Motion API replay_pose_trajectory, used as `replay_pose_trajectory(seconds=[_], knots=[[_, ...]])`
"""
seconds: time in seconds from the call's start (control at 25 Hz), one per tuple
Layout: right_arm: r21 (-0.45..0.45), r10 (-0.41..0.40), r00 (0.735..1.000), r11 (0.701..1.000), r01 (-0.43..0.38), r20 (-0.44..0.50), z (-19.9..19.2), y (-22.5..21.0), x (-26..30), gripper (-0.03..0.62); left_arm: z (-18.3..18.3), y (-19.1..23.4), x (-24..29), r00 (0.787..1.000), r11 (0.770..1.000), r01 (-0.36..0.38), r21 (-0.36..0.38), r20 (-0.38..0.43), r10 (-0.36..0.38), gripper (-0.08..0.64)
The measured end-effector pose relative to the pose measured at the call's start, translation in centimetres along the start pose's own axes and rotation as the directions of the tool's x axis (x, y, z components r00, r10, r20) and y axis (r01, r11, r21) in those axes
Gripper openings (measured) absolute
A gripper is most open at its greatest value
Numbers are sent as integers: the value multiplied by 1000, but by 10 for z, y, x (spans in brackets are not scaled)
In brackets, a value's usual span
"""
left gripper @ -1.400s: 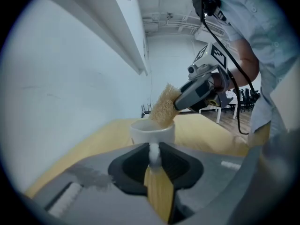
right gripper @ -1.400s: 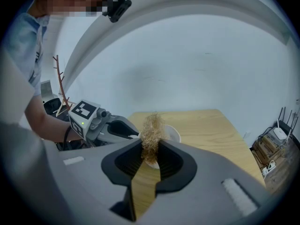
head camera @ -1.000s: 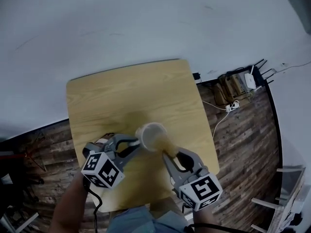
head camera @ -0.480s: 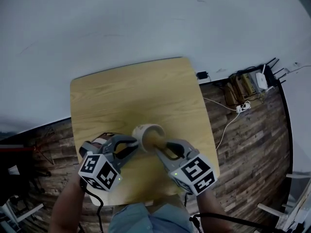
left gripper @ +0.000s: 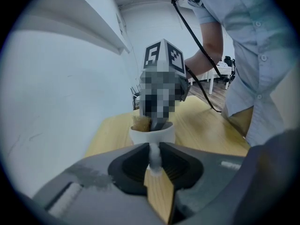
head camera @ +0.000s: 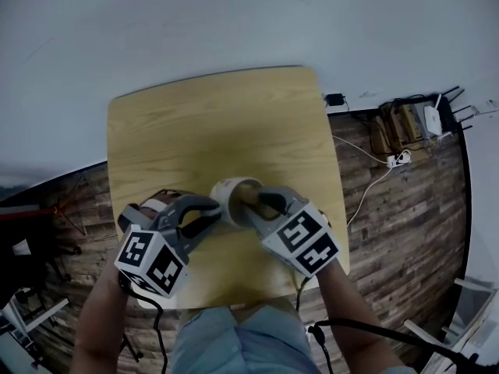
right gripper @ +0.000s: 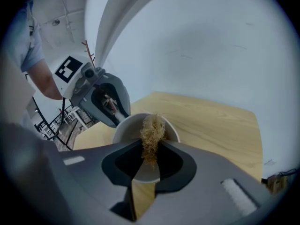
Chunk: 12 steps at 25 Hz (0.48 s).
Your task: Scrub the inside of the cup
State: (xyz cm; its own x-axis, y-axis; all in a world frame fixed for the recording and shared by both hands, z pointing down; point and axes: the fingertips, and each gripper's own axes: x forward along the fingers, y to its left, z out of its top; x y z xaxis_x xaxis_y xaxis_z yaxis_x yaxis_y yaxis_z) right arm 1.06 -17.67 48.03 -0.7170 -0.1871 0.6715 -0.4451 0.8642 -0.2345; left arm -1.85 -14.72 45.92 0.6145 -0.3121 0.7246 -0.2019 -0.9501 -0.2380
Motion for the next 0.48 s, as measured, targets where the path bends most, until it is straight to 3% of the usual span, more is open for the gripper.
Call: replay_pose_trajectory(seconds=[0.48], knots=[[6,57,972,998,-57,-226,-29,5,0,71,9,1,7,998,999,-28,29,-49,29,95]])
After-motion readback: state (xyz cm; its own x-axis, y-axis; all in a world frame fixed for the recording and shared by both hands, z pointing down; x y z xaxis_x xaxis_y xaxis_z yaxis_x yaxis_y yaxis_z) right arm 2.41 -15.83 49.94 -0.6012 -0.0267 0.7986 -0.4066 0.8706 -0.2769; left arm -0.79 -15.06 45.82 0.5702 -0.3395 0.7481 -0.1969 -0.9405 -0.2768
